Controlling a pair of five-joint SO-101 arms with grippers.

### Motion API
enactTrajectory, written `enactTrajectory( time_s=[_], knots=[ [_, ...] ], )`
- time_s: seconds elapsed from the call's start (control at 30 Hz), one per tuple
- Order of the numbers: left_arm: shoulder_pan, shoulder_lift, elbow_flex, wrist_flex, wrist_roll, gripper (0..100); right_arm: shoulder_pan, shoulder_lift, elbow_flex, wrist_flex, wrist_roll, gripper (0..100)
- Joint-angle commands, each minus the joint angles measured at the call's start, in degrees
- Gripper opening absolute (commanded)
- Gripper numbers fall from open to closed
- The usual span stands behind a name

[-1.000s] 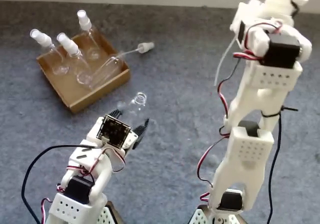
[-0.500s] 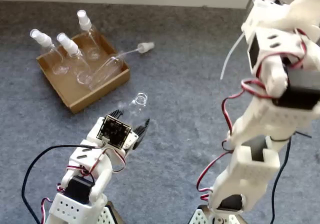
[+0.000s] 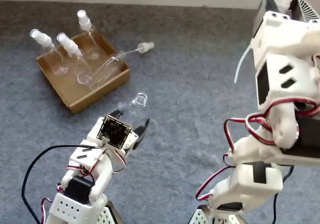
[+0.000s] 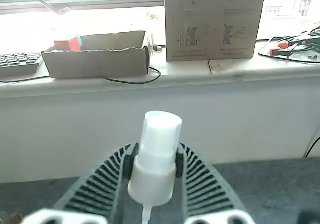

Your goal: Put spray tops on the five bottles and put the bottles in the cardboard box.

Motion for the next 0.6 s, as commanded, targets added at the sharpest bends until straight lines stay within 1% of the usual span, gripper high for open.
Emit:
enactTrajectory(
  time_s=[0.0, 0.17, 0.4, 0.57],
  knots=[
    [0.5, -0.2, 1.3, 0.1, 0.6, 12, 0.5, -2.7, -6.1, 1.1, 0.7, 0.5],
    [0.5, -0.2, 1.3, 0.1, 0.6, 12, 0.1, -3.1, -6.1, 1.1, 0.7, 0.5],
    [0.5, -0.2, 1.3, 0.1, 0.6, 12, -3.6, -3.2, -6.1, 1.1, 1.0, 0.5],
    [0.5, -0.2, 1.3, 0.1, 0.6, 12, -3.7, -3.3, -6.1, 1.1, 1.1, 0.5]
  ],
)
